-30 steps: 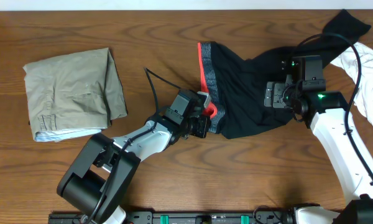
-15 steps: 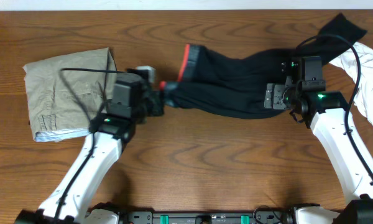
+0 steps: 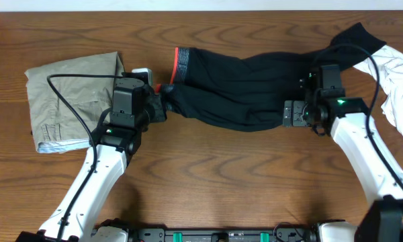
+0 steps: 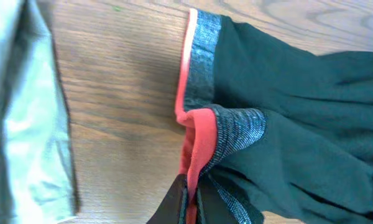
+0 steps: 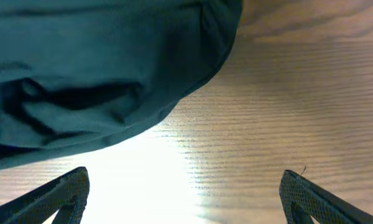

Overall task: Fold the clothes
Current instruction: 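Pull the black pants rightward with the right gripper, stretching them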

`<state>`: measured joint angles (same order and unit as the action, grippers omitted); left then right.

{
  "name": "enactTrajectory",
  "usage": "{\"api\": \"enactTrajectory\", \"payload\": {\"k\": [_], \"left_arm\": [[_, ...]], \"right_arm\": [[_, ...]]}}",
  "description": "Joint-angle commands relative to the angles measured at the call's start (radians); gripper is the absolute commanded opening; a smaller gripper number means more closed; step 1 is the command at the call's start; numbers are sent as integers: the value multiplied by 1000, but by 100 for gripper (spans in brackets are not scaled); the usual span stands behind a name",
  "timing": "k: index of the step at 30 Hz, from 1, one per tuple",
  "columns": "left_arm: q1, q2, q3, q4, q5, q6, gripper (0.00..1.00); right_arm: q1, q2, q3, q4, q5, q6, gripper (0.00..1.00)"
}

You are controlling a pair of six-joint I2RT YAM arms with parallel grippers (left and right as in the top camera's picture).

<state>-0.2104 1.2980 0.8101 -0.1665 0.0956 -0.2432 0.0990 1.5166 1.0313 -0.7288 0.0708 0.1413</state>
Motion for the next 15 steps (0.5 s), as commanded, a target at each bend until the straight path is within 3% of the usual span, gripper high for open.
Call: {"api": "enactTrajectory", "payload": {"k": [1,13,15], "left_arm": [[5,2,0,6,-56,29,6],[5,2,0,7,-56,29,6],[5,2,0,7,-56,29,6]], "right_arm": [[-8,62,-13,48,2,3,95],[-7,299,-13,249,-35,3,91],[-7,327,-13,272,-64,3,85]]}}
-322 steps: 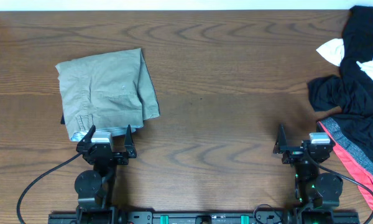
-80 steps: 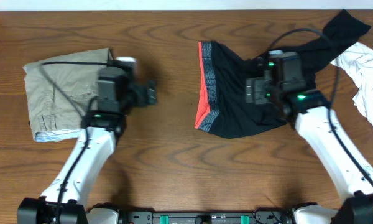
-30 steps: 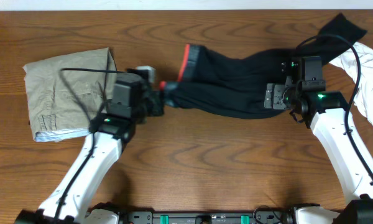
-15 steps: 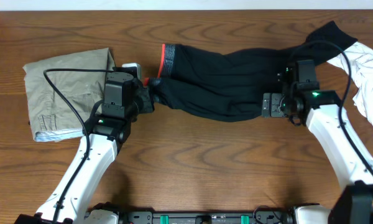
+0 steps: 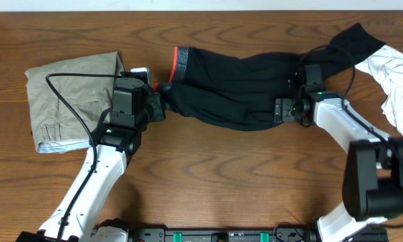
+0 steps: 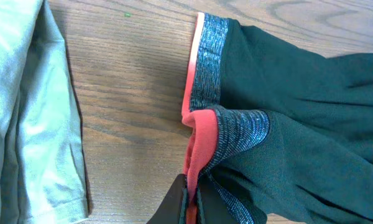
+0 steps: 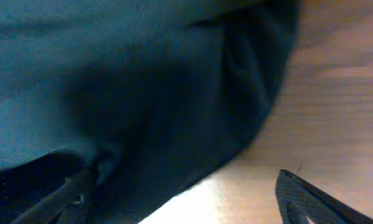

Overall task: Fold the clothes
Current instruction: 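Pull the black pants rightward with the right gripper, stretching them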

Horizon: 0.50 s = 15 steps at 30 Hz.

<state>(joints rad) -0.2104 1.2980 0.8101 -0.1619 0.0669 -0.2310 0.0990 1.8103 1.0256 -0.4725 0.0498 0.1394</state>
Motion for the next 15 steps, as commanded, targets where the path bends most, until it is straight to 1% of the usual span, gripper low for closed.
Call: {"api": "enactTrajectory", "payload": {"k": [1,2,3,4,5,6,8,10,15], "left_arm": [[5,2,0,2,-27,17,6],[5,2,0,2,-27,17,6],[5,2,0,2,-27,17,6],[5,2,0,2,-27,17,6],[5,2,0,2,-27,17,6],[5,2,0,2,-27,17,6],[5,2,0,2,-27,17,6],[5,2,0,2,-27,17,6],[5,2,0,6,-27,18,6]], "right_arm": [[-7,40,-7,21,-51,5,79],[-7,40,-7,24,-55,5,66],[-7,39,-6,24,-55,3,48],[-7,31,-6,19,-55,-7,28],[-7,19,-6,8,-54,-7,11],[-7,2,-4,-7,-55,-7,2],[-7,-52,5,-60,-55,-7,1],[-6,-138,29,-148,-55,-8,1],[-6,-372,156,-413,-58,-10,1]]}}
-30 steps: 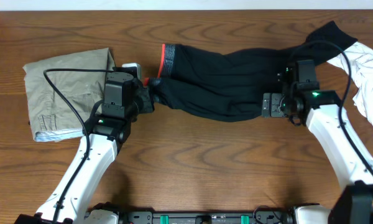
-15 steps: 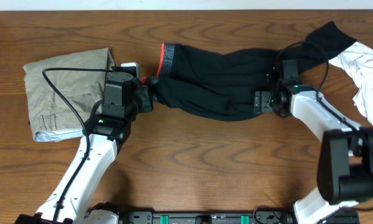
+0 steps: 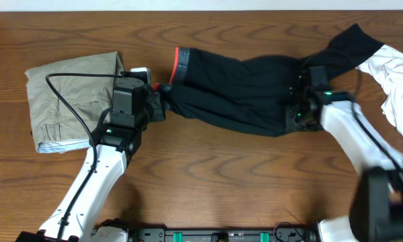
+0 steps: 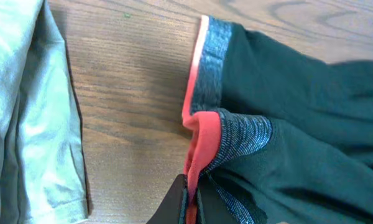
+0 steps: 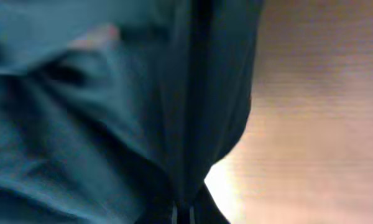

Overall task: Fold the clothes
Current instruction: 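Pull the black pants rightward with the right gripper, stretching them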

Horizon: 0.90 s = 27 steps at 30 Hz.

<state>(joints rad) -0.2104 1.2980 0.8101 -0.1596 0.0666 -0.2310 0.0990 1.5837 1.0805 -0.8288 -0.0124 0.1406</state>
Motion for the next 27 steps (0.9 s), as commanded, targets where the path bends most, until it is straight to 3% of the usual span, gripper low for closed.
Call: {"api": "enactTrajectory", "payload": {"k": [1,5,7,8,13,23,27], "left_arm": [[5,2,0,7,-27,19,6],[5,2,0,8,-27,21,6],[5,2,0,8,-27,21,6],[5,2,0,8,-27,21,6],[5,2,0,7,-27,21,6],[5,2,0,7,-27,21,6],[5,2,0,7,-27,21,6]], "right_arm": [[-6,-190,129,-89,6,-11,1],[-7,-315,192,-92,8,-11,6],[-8,-336,195,-64,9,-11,16],[-8,-335,195,-56,11,-11,26],[-11,-229,175,-58,40,-30,45],[-24,40,172,-193,91,-38,49],[-51,48,171,-282,217,82,54]]}}
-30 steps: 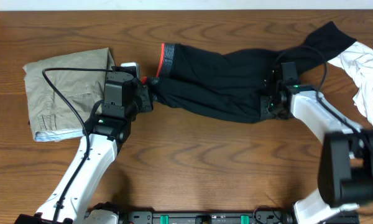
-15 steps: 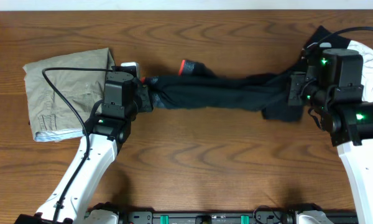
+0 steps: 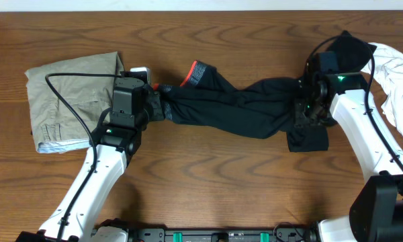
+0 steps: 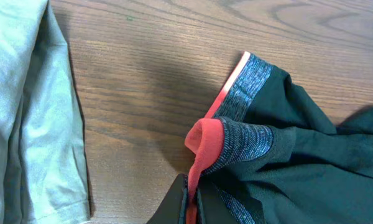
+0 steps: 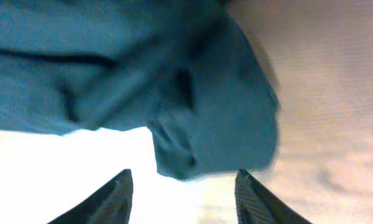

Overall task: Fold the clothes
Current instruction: 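Pull the black pants rightward with the right gripper, stretching them, then regrasp the pant leg hems with the right gripper and pull right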

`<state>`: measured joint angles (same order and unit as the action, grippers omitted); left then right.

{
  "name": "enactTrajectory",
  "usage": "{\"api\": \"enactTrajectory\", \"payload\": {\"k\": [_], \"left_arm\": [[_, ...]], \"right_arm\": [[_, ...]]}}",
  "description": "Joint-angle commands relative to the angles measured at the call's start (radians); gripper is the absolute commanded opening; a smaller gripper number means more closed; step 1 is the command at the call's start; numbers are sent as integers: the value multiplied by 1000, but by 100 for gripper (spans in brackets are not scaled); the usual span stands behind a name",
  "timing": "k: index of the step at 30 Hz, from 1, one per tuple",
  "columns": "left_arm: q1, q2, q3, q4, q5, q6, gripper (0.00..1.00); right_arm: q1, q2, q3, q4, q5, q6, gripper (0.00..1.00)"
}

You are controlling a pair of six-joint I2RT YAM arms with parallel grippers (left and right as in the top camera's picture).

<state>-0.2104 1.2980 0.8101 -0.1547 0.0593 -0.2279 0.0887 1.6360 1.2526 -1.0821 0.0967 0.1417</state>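
Observation:
A black garment with a red and grey waistband lies bunched in a long strip across the middle of the table. My left gripper is shut on the red edge of the waistband at the strip's left end. At the right end my right gripper stands open just above the cloth, with nothing between its fingers. A flap of the garment lies toward the front beside it, and a leg end reaches toward the back right.
A folded khaki garment lies at the left, close to my left arm; its edge shows in the left wrist view. A heap of white clothes sits at the right edge. Bare wooden table runs along the front.
My right gripper was shut on the garment's front edge and now is open, with the cloth let go. The garment is narrower and more bunched, and its waistband lies further right.
First my right gripper was open beside the garment's front right edge while my left held the waistband. Then it was in against the cloth, then shut on it. Now it is open, a flap lies toward the front, and my left still holds.

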Motion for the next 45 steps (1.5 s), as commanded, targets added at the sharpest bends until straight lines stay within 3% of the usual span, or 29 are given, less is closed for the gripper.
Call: {"api": "enactTrajectory", "payload": {"k": [1,7,19,21,23,26,30,33,37,39,40,41,45], "left_arm": [[5,2,0,2,-20,18,6],[5,2,0,2,-20,18,6],[5,2,0,1,-19,17,6],[5,2,0,2,-19,18,6],[5,2,0,2,-19,18,6],[5,2,0,2,-19,18,6],[5,2,0,2,-19,18,6],[5,2,0,2,-20,18,6],[5,2,0,2,-20,18,6],[5,2,0,2,-20,18,6],[5,2,0,1,-19,18,6],[5,2,0,-2,-20,18,6],[5,2,0,0,-20,18,6]], "right_arm": [[-53,-4,-1,-43,114,96,56],[-127,-3,-80,13,37,100,66],[-134,-3,-389,364,-64,79,69],[-134,-3,-416,406,-64,79,63],[-134,-3,-418,419,-64,78,48],[-134,-10,-372,367,-63,64,16],[-137,-42,-171,124,56,73,9],[-160,-61,26,-32,272,127,11],[-229,-64,192,-70,441,127,14],[-275,-64,216,-61,504,127,27],[-297,-63,216,-52,521,127,42],[-327,-63,216,-48,523,127,45],[-403,-59,209,-70,395,127,46]]}}
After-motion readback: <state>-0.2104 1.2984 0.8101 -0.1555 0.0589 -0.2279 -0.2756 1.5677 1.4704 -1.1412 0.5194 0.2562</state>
